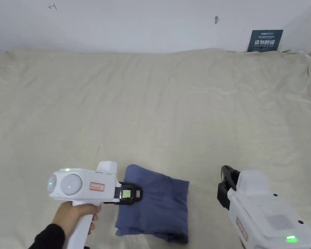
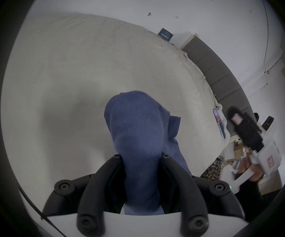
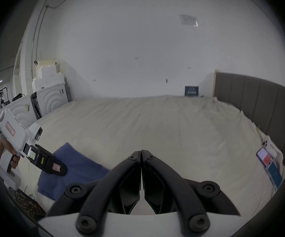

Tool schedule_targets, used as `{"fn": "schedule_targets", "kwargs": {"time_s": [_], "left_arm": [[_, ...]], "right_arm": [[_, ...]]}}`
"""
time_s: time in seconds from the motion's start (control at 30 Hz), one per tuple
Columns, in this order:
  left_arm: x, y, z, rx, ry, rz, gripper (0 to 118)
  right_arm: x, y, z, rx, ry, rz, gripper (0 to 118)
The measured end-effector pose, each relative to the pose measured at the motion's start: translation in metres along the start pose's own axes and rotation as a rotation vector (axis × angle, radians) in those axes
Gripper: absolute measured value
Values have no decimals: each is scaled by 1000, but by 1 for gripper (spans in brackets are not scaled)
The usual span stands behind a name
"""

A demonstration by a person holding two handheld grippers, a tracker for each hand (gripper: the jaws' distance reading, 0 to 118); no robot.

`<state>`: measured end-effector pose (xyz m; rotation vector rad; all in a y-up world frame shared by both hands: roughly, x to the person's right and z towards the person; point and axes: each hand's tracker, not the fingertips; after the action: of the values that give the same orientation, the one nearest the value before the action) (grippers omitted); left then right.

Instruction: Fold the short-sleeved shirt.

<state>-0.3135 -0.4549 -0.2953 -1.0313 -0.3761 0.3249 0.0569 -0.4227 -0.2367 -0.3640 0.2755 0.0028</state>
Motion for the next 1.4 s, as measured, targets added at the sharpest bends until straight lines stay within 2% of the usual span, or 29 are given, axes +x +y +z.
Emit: {"fn": "schedule_targets", "kwargs": {"time_s": [0.43, 0.6, 0.87, 1.07, 1.1, 1.13, 1.23, 1.27, 1.3, 1.4], "left_arm": [[-155, 26, 138, 85, 372, 78, 25], [-216, 25, 179, 114, 497, 178, 25], [-286, 25, 180, 64, 578, 309, 25], [-303, 15, 153, 53, 648, 368, 27], [-303, 14, 152, 55, 655, 379, 29], [-303, 13, 152, 66, 659, 387, 36], [-300, 14, 151, 89, 741, 416, 75], [-296, 14, 151, 99, 785, 406, 92], [-291, 15, 153, 122, 816, 398, 101], [-269, 17, 165, 211, 870, 372, 105]], "right_arm": [[-10, 59, 7, 117, -29, 36, 0], [-19, 58, -6, 105, -25, 40, 0], [-23, 46, -23, 60, -29, 49, 0], [-11, 51, -3, 30, -22, 55, 0], [-9, 51, -1, 25, -21, 59, 0], [-7, 51, 2, 23, -22, 60, 0], [-4, 56, 11, 24, -27, 54, 0], [-2, 57, 15, 26, -29, 55, 0], [-6, 58, 13, 28, -30, 55, 0], [-3, 62, 24, 37, -31, 60, 0]]}}
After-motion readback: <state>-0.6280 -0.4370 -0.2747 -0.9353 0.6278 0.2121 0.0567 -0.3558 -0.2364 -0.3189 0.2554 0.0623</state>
